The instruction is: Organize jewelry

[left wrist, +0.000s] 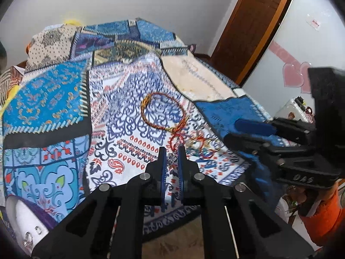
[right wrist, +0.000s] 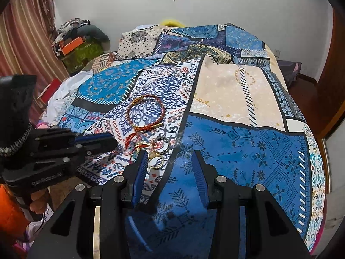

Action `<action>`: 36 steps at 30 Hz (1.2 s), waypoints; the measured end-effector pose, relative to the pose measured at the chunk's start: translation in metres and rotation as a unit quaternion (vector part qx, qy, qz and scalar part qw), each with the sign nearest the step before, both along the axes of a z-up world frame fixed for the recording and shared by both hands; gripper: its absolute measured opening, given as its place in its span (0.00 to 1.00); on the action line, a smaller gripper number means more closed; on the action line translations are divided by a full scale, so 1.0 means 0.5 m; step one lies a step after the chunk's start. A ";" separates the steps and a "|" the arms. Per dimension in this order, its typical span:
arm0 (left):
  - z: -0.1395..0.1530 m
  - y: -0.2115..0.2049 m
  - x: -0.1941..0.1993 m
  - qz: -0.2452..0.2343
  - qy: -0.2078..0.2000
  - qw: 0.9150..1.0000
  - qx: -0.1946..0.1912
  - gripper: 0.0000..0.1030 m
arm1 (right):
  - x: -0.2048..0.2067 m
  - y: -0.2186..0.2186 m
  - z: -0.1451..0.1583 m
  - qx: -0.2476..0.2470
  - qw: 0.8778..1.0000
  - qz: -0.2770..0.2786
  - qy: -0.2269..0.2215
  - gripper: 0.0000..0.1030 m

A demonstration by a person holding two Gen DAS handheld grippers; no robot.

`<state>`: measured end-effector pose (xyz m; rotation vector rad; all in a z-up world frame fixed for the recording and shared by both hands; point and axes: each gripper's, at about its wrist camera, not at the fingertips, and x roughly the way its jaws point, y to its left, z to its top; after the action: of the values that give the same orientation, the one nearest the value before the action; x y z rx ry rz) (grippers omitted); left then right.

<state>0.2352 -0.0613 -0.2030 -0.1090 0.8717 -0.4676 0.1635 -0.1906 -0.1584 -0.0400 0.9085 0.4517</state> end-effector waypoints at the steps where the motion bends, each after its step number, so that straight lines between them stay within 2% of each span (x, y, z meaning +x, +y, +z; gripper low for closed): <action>1: 0.014 0.004 -0.009 0.001 -0.010 1.000 -0.002 0.08 | -0.003 0.003 0.002 0.000 1.000 0.003 -0.001 0.37; 9: 0.090 0.042 -0.055 0.018 -0.057 0.998 -0.012 0.08 | -0.023 0.042 0.007 -0.001 1.000 0.031 -0.003 0.37; 19: 0.108 0.105 -0.086 0.047 -0.061 0.996 -0.034 0.08 | -0.028 0.108 0.002 0.014 0.997 0.079 0.009 0.37; 25: 0.119 0.125 -0.101 0.054 -0.070 0.995 -0.039 0.08 | -0.016 0.166 -0.015 -0.010 0.993 0.114 0.013 0.37; 31: 0.128 0.140 -0.118 0.054 -0.075 0.994 -0.053 0.08 | 0.001 0.183 -0.024 -0.026 0.993 0.110 0.014 0.37; 36: 0.155 0.151 -0.130 0.048 -0.089 0.992 -0.071 0.08 | 0.006 0.179 -0.014 -0.006 0.994 0.110 0.015 0.37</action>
<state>0.1703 0.0143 -0.1254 -0.2348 0.6561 -0.4425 0.1663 -0.1010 -0.1653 -0.1449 0.9411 0.6525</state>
